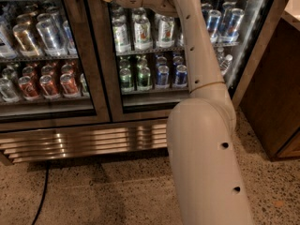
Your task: Open right fridge door
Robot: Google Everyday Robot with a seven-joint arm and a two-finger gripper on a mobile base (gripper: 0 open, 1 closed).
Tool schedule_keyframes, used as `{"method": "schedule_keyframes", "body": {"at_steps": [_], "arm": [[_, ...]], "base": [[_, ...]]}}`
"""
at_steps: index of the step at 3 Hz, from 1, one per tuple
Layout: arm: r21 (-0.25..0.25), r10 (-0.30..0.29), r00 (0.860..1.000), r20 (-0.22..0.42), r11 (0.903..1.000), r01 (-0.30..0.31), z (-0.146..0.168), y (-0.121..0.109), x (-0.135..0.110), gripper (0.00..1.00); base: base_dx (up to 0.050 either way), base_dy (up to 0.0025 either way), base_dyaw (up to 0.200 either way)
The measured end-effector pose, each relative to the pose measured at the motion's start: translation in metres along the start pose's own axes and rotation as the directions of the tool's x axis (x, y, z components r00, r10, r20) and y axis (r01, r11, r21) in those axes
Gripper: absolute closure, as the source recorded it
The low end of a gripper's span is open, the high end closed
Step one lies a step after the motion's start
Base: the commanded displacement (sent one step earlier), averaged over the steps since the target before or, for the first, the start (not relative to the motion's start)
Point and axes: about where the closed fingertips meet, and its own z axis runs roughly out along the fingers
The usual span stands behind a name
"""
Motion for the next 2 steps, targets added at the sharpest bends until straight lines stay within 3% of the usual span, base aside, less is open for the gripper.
{"method": "schedule_keyframes", "body": {"at_steps": [1,2], "arm": [[0.000,0.000,1.000,0.000,1.0000,0.000,-0.0026,-0.0076,0.0001,1.00],[0.000,0.000,1.000,0.000,1.0000,0.000,-0.0026,-0.0076,0.0001,1.00]], "base": [[0.000,0.00000,0.000],[-0.049,0.00001,0.000]]}}
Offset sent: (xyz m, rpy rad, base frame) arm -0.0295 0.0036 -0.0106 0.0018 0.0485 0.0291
